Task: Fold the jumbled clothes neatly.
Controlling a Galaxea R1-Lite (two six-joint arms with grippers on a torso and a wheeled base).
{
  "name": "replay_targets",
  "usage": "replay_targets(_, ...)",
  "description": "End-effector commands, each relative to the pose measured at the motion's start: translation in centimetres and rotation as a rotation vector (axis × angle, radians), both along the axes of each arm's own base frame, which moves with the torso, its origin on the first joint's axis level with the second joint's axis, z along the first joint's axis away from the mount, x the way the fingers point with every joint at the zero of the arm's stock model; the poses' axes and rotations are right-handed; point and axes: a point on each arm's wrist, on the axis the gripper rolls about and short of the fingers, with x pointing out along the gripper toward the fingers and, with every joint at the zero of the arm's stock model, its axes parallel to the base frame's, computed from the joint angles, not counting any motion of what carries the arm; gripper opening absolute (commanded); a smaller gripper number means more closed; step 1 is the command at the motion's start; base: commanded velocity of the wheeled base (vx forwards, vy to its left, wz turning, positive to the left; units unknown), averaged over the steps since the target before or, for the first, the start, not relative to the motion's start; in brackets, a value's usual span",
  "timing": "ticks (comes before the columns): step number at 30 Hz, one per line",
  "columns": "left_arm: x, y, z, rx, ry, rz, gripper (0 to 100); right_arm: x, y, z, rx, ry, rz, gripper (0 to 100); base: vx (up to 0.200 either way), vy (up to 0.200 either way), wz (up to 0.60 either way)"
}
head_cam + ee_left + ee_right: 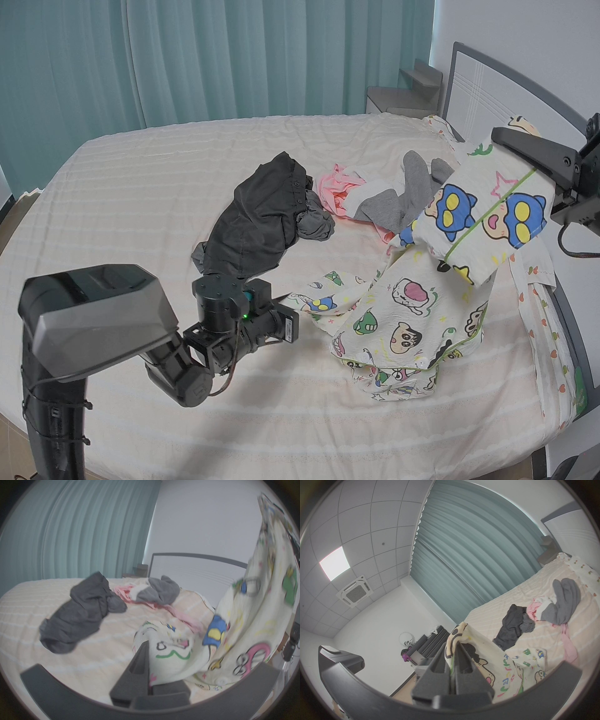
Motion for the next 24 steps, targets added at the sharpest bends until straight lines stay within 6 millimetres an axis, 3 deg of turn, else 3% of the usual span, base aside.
replay_targets(1,-1.6,2.9,6.3,-0.071,-0.107,0.089,0,0.1,-2.2,-0.6,-0.003,0.003,-0.110,0,0.000,0.000,0.00)
replay_targets(9,-4.1,6.9,14.9,-0.192,-0.305,0.217,0,0.5,-4.9,-1.8,-0.052,-0.008,-0.274,0,0.000,0.000,0.00)
replay_targets(14,-6.1,8.4,18.3,-0.232,-0.362,0.291,0,0.8,-5.5,-2.3,-0.106,-0.043,-0.327,0,0.000,0.000,0.00)
replay_targets(18,-8.4,9.5,22.3,-0.276,-0.421,0.327,0,0.5,-5.5,-1.6,-0.097,-0.074,-0.332,0,0.000,0.000,0.00)
replay_targets(24,-10.2,10.6,27.3,-0.368,-0.535,0.404,0,-0.1,-5.6,-0.2,-0.075,-0.127,-0.331,0,0.000,0.000,0.00)
